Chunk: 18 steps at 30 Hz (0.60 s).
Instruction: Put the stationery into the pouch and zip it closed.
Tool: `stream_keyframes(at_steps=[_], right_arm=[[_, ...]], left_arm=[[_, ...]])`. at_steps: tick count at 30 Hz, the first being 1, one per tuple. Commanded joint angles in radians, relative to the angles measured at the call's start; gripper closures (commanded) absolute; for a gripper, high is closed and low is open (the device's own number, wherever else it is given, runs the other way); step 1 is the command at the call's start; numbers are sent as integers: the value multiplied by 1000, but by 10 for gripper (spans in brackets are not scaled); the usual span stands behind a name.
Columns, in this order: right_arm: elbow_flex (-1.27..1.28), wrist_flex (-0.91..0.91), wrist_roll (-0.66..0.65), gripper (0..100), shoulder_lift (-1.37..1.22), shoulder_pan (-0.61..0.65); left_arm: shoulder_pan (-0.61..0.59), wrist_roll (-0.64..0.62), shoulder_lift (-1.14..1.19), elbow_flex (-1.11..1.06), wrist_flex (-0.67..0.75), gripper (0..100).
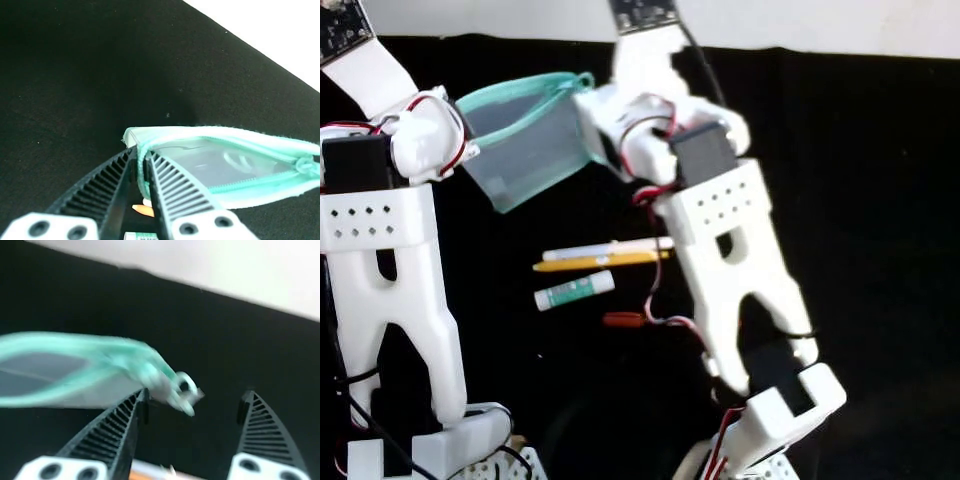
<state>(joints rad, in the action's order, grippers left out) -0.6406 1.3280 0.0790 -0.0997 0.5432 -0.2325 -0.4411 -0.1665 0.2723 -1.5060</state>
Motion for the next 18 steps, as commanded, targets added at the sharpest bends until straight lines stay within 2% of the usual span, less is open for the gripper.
stream_keyframes(at_steps=[1, 6, 14, 18], right_arm=[[-30, 111, -89, 702, 53, -15], [12, 185, -166, 702, 50, -13], [302, 185, -391, 702, 54, 62], [407, 183, -451, 702, 54, 93]], left_arm=[[-2, -6, 4, -7, 3, 992], [-2, -6, 4, -7, 3, 992], [-2, -6, 4, -7, 2, 992], [-2, -6, 4, -7, 2, 992]])
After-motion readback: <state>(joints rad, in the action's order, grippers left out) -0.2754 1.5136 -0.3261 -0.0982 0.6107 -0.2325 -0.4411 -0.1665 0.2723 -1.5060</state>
